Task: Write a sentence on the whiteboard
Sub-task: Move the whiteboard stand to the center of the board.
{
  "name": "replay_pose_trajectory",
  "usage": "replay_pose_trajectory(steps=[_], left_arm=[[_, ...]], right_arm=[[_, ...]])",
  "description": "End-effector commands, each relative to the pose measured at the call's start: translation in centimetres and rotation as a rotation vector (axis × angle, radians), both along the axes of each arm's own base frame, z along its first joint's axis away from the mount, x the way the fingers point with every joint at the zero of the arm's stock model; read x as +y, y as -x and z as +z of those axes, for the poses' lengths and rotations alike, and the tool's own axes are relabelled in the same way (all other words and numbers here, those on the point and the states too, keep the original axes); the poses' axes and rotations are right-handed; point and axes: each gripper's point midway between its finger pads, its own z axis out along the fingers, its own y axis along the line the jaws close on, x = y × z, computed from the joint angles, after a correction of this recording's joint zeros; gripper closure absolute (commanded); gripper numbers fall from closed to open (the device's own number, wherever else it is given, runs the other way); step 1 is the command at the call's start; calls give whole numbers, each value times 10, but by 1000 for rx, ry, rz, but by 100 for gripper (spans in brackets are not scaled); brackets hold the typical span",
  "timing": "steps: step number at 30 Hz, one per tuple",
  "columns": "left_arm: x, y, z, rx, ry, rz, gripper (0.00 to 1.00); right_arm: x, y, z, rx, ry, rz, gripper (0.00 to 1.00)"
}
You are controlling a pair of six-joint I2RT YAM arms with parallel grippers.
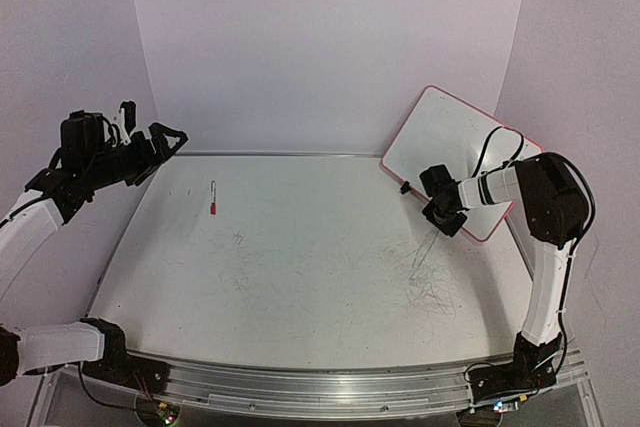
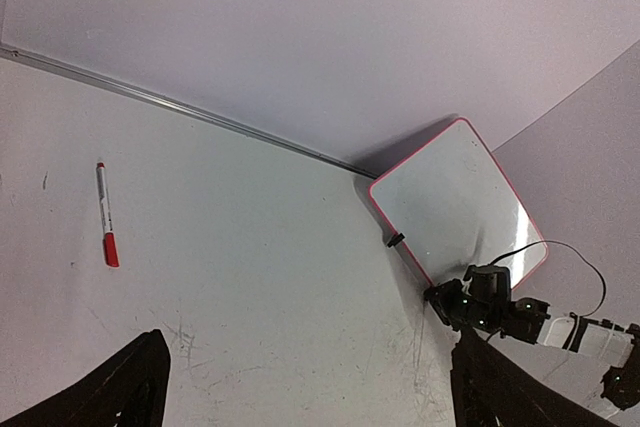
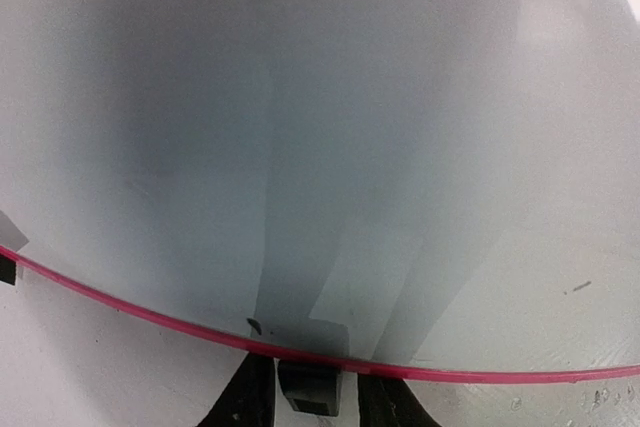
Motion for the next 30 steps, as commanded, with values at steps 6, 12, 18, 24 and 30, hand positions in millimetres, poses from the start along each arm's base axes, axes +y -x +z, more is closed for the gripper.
replay_pose_trajectory(steps=[6, 12, 18, 24, 30], left_arm=[[2, 1, 9, -29, -13, 8, 1], [1, -1, 5, -17, -14, 9, 1], [1, -3, -2, -2, -19, 9, 1], [0, -6, -12, 24, -25, 5, 1], [-1, -9, -19, 43, -33, 3, 1]], right_arm=[[0, -9, 19, -46, 35, 35, 87], [10, -2, 20, -37, 62, 112, 99], [28, 9, 21, -24, 104, 227, 100], [54, 27, 17, -14, 149, 396, 100], [96, 52, 28, -87, 144, 628, 100]])
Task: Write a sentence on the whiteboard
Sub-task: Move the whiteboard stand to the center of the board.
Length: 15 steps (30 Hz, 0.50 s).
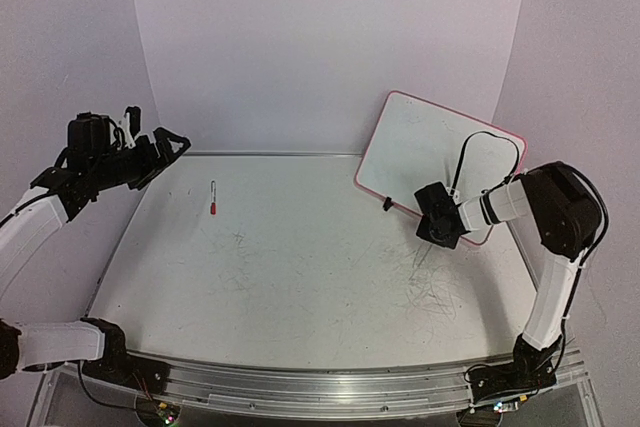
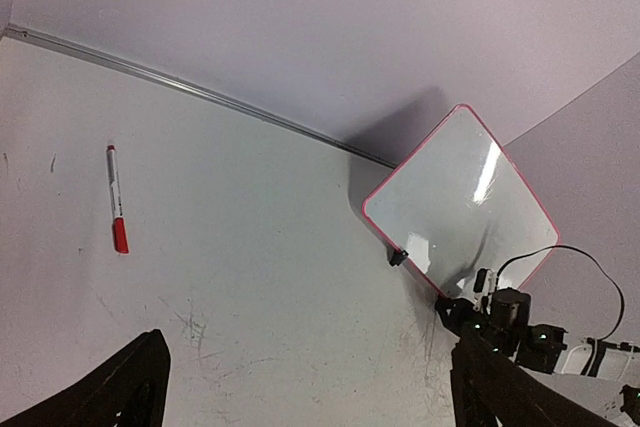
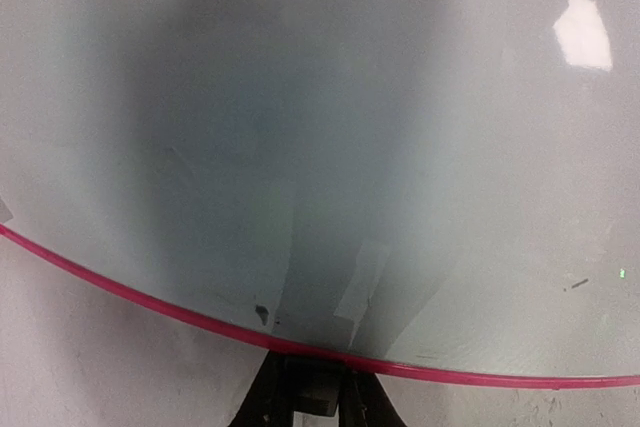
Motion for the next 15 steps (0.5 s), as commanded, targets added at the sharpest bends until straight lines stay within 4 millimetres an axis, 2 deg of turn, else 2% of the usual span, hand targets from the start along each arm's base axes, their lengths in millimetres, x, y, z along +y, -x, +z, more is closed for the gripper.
replay_pose_trajectory(steps=[1, 3, 9, 15], left_arm=[[-1, -3, -4, -2, -13, -4, 1], [-2, -5, -8, 6, -14, -6, 1], [-3, -8, -19, 28, -18, -4, 1], [-8, -12, -31, 59, -12, -15, 1]], right_arm=[[67, 16, 30, -82, -38, 332, 100], [84, 27, 33, -89, -44, 418, 100], [116, 65, 39, -120, -36, 576, 100], [115, 91, 28, -135, -82, 632, 100]])
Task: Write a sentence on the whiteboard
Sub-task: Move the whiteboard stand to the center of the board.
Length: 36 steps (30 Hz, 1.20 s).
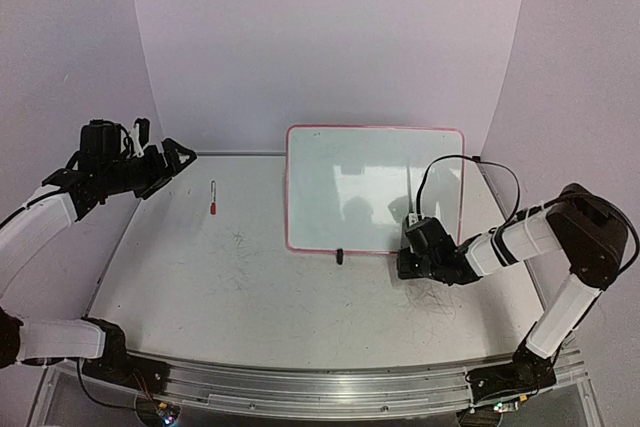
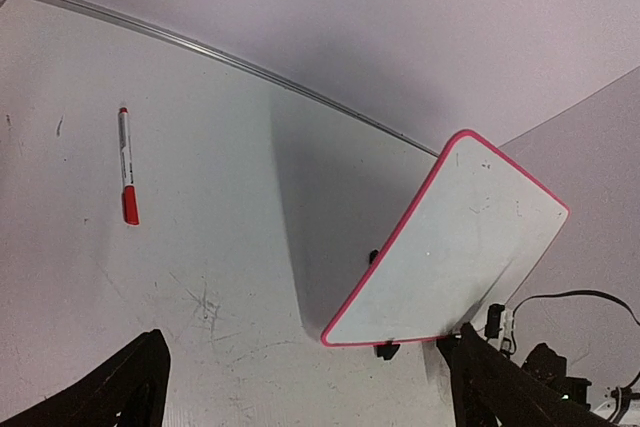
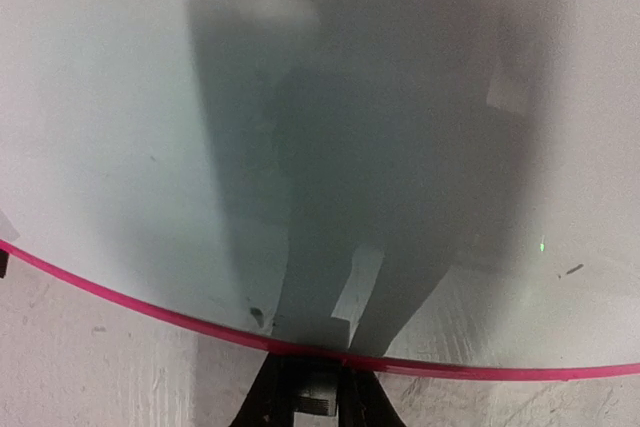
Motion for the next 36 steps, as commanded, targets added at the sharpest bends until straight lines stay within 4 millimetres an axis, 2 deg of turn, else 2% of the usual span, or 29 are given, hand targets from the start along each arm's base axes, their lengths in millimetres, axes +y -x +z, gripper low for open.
replay_pose_trajectory(steps=[1, 4, 14, 24, 29, 32, 36], left_arm=[[-6, -5, 0, -21, 4, -14, 1], [-6, -5, -3, -17, 1, -15, 1], [-6, -3, -14, 5, -1, -8, 1], [-8, -16, -39, 76, -23, 1, 1], [-11, -25, -60, 125, -51, -1, 2], [-13, -34, -76, 153, -86, -1, 1], [-12, -57, -105, 202, -171, 1, 4]], right_arm=[[20, 5, 24, -100, -114, 103, 100], [19, 9, 27, -108, -145, 95, 100], [2, 15, 18, -88, -164, -24, 100], [-22, 17, 37, -137, -89, -217, 67], [-23, 19, 41, -139, -103, -233, 52], [-14, 26, 45, -133, -123, -200, 45], [18, 41, 71, -176, -170, -78, 34]])
